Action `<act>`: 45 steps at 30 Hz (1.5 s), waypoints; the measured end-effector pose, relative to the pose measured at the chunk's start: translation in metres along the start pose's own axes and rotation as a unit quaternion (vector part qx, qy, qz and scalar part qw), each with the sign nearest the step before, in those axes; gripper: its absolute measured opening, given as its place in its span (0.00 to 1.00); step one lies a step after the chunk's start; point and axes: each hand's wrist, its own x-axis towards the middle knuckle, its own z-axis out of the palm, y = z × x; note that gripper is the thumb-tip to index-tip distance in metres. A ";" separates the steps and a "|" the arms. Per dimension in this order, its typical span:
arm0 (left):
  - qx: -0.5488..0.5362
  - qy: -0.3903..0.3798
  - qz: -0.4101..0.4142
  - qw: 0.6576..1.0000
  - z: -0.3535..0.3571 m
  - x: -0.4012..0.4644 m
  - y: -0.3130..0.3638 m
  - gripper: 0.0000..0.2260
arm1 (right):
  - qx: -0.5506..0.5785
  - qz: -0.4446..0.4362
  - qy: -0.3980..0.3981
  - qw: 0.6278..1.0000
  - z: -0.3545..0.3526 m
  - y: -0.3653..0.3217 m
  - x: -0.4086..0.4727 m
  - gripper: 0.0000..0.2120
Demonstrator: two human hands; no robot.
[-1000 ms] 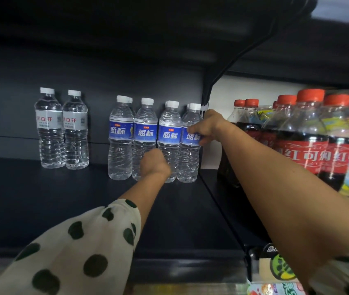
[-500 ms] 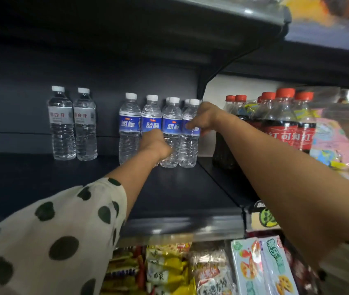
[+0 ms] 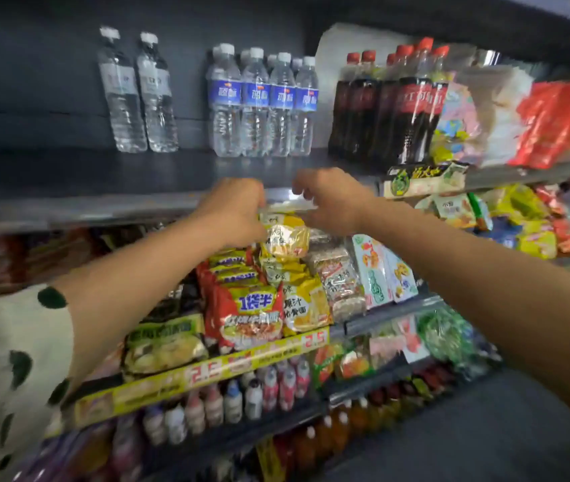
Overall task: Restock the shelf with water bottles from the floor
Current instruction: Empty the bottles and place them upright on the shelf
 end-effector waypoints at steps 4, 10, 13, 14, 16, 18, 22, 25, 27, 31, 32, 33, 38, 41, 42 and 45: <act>0.045 -0.065 0.030 0.996 0.057 -0.069 -0.030 0.15 | 0.021 -0.019 -0.061 0.998 0.071 -0.027 -0.062 0.21; 0.005 -0.234 -0.004 0.972 0.199 -0.169 -0.089 0.10 | 0.107 -0.011 -0.196 0.975 0.233 -0.074 -0.157 0.20; -0.011 -0.329 -0.067 0.942 0.276 -0.219 -0.122 0.06 | 0.150 -0.010 -0.294 0.944 0.327 -0.103 -0.205 0.21; -0.018 -0.355 -0.101 0.929 0.300 -0.235 -0.134 0.05 | 0.159 -0.010 -0.320 0.934 0.356 -0.116 -0.220 0.22; -0.046 -0.390 -0.168 0.904 0.345 -0.272 -0.162 0.12 | 0.171 -0.014 -0.368 0.914 0.411 -0.144 -0.247 0.22; -0.053 -0.403 -0.226 0.885 0.379 -0.310 -0.190 0.23 | 0.184 -0.036 -0.407 0.894 0.464 -0.175 -0.271 0.23; -0.045 -0.421 -0.296 0.856 0.429 -0.382 -0.244 0.22 | 0.219 -0.080 -0.447 0.864 0.556 -0.240 -0.298 0.23; -0.036 -0.393 -0.351 0.849 0.455 -0.420 -0.279 0.20 | 0.200 -0.103 -0.442 0.869 0.615 -0.284 -0.301 0.24; -0.023 -0.379 -0.384 0.842 0.469 -0.439 -0.299 0.18 | 0.180 -0.115 -0.434 0.875 0.653 -0.310 -0.303 0.26; -0.022 -0.353 -0.416 0.838 0.490 -0.469 -0.326 0.18 | 0.132 -0.149 -0.450 0.870 0.707 -0.345 -0.313 0.26; -0.021 -0.345 -0.418 0.840 0.494 -0.475 -0.330 0.18 | 0.119 -0.161 -0.449 0.871 0.715 -0.350 -0.314 0.24; -0.022 -0.338 -0.421 0.841 0.496 -0.480 -0.333 0.17 | 0.112 -0.172 -0.446 0.871 0.720 -0.353 -0.314 0.22; -0.060 -0.299 -0.430 0.850 0.493 -0.483 -0.335 0.18 | 0.140 -0.203 -0.463 0.852 0.709 -0.343 -0.293 0.17; -0.121 -0.281 -0.431 0.849 0.465 -0.471 -0.330 0.22 | 0.187 -0.197 -0.460 0.845 0.657 -0.318 -0.262 0.19; -0.153 -0.279 -0.419 0.850 0.455 -0.464 -0.328 0.24 | 0.200 -0.197 -0.453 0.846 0.632 -0.308 -0.248 0.19; -0.216 -0.283 -0.350 0.866 0.410 -0.424 -0.315 0.27 | 0.215 -0.215 -0.426 0.852 0.537 -0.277 -0.199 0.16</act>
